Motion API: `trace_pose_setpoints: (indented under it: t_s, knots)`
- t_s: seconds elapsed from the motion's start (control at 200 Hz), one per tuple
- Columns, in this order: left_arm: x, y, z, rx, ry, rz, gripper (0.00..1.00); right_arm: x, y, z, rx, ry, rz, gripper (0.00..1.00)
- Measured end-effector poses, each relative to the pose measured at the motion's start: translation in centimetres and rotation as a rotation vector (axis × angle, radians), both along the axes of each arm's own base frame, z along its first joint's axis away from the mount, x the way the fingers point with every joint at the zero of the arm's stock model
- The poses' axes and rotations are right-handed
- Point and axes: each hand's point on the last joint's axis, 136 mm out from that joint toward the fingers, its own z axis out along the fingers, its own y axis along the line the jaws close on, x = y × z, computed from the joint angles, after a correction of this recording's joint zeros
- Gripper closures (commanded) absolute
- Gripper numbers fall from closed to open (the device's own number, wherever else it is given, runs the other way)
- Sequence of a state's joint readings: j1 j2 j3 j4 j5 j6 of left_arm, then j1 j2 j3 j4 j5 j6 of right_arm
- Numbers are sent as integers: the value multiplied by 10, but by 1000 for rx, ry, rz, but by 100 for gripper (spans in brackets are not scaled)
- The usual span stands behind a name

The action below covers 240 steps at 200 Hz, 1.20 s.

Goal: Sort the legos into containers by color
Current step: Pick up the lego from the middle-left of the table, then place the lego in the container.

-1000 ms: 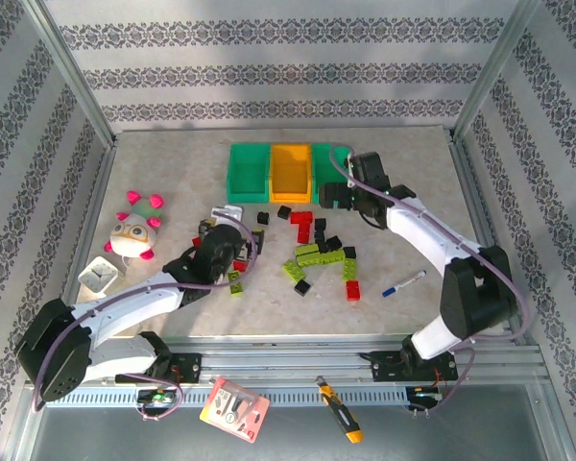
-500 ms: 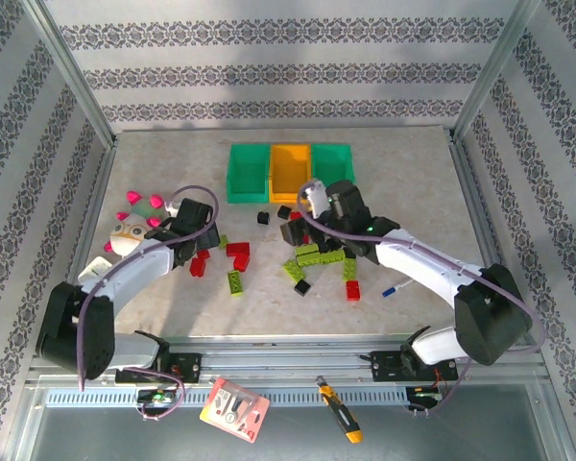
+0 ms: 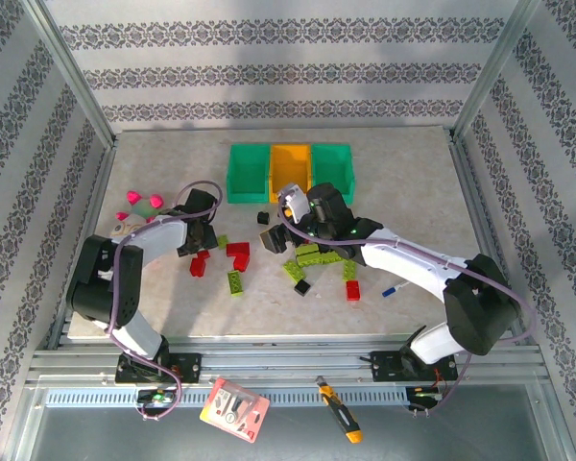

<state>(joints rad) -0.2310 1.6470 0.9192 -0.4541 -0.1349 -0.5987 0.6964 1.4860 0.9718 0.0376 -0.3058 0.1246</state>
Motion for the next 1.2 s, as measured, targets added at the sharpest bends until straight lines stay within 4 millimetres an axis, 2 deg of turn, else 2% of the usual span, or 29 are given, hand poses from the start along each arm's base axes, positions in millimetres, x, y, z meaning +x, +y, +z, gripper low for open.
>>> trace_pose_setpoints:
  t_s: [0.045, 0.14, 0.275, 0.385, 0.47, 0.6, 0.73, 0.824, 0.919, 1.044, 1.199]
  knots:
    - [0, 0, -3, -4, 9, 1, 54, 0, 0, 1, 4, -2, -1, 2]
    - [-1, 0, -6, -8, 21, 4, 67, 1, 0, 1, 10, 4, -8, 2]
    - [2, -3, -4, -18, 16, 2, 69, 8, -8, 11, 38, 7, -39, 2]
    - [5, -5, 0, -28, 9, -6, 70, 12, -18, 30, 75, -26, -59, 2]
    - [15, -11, 12, -46, -12, -30, 70, 12, -23, 46, 103, -54, -62, 2]
    - [51, -26, 51, -80, -118, -81, 70, 9, -27, 60, 129, -74, -55, 2]
    - [94, -44, 100, -110, -249, -123, 70, 12, -31, 62, 133, -78, -64, 2]
    - [126, -59, 123, -127, -313, -158, 70, 13, -32, 62, 133, -79, -67, 2]
    - [155, -71, 131, -127, -344, -185, 70, 13, -34, 65, 136, -84, -72, 2]
    - [190, -83, 132, -127, -365, -215, 70, 16, -39, 68, 138, -93, -91, 2]
    - [225, -96, 122, -123, -361, -243, 70, 15, -48, 68, 132, -96, -117, 2]
